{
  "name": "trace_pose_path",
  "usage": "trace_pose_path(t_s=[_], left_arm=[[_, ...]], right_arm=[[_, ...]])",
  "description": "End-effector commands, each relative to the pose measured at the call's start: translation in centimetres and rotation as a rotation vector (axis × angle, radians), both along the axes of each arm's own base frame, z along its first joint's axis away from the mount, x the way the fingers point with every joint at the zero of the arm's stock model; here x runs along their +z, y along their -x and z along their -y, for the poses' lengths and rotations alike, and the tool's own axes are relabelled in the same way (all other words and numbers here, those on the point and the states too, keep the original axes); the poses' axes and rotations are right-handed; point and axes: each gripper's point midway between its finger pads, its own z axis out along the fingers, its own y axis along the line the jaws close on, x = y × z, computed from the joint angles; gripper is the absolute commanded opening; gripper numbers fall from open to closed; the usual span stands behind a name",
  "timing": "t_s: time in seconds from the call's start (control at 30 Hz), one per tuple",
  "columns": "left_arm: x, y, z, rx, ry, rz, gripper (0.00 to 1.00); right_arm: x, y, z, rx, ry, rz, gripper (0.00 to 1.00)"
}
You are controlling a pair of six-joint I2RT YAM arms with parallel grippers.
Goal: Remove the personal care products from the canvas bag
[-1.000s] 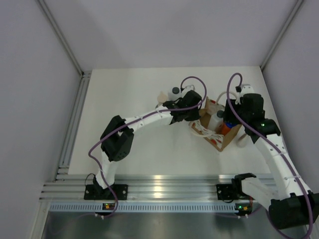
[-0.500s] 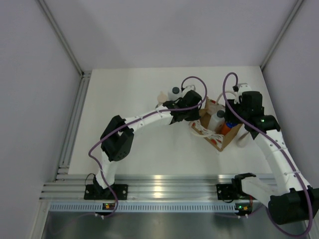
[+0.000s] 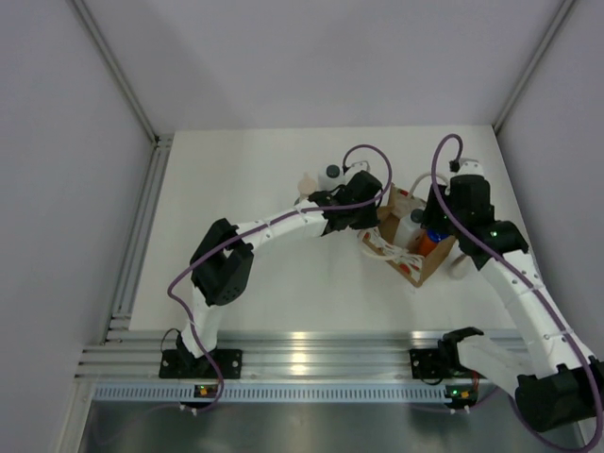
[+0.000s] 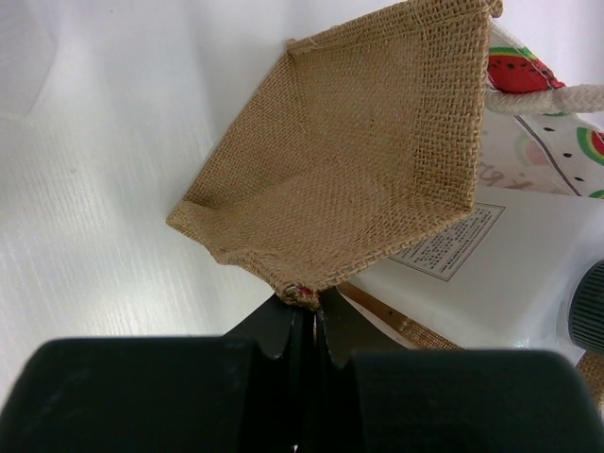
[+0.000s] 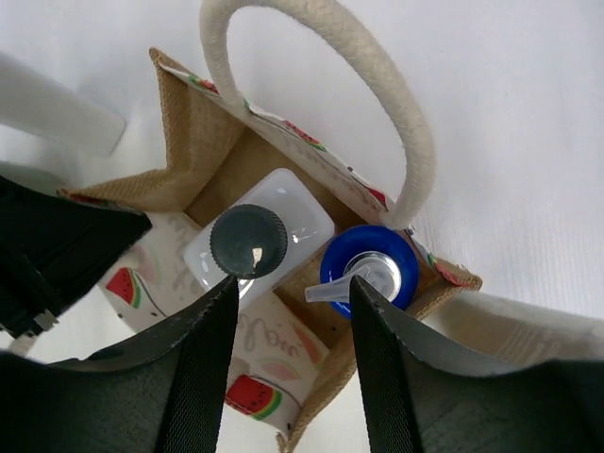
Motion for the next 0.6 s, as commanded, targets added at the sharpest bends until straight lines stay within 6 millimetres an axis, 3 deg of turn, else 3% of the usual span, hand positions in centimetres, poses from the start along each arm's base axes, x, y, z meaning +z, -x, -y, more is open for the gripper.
trace_pose_path(t_s=[0.0,0.37,0.57], left_arm=[[1.4,-0.3,0.5,0.017,0.051,0.011,0.00],[1.2,-0.4,0.7,0.041,0.063,-0.002,0.00],[0.9,-0.5,0.9,0.050,0.066,-0.010,0.00]], right_arm=[[3.0,-0.7,0.8,-0.234,-0.068,0.155,0.49],[1.3,-1.7,-1.8,-0.363,-0.139,0.142,0.63],[1.4,-2.3,-3.4,-0.406,-0.169,0.161,0.63]])
